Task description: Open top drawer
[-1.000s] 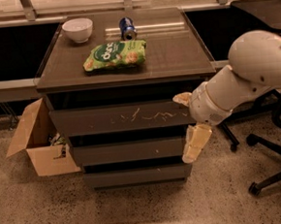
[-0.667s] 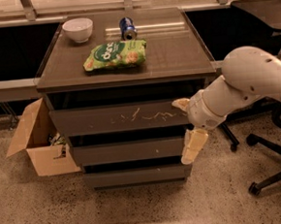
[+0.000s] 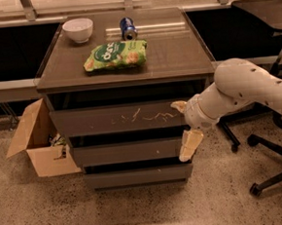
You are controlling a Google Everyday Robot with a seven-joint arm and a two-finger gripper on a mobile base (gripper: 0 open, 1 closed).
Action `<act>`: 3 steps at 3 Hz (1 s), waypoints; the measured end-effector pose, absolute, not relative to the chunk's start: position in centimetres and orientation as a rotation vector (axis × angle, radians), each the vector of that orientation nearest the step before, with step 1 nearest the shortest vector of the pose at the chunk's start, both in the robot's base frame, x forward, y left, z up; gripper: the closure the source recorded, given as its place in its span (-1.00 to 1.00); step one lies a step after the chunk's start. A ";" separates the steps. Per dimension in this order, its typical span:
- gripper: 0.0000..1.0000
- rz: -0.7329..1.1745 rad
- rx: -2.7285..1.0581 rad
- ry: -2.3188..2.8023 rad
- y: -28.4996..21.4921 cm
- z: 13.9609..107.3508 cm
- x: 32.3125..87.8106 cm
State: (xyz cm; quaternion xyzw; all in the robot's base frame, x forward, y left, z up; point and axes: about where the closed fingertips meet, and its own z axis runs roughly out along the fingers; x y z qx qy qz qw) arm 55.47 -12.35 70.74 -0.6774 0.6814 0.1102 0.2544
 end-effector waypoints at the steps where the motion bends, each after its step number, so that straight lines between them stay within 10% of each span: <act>1: -1.00 0.234 -1.866 1.844 -12.8 70.7 57.4; 3: -1.00 0.084 -1.953 1.792 -14.1 70.3 63.2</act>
Offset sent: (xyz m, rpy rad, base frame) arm 0.0913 -0.0272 0.0087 -0.1789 -0.1689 0.0376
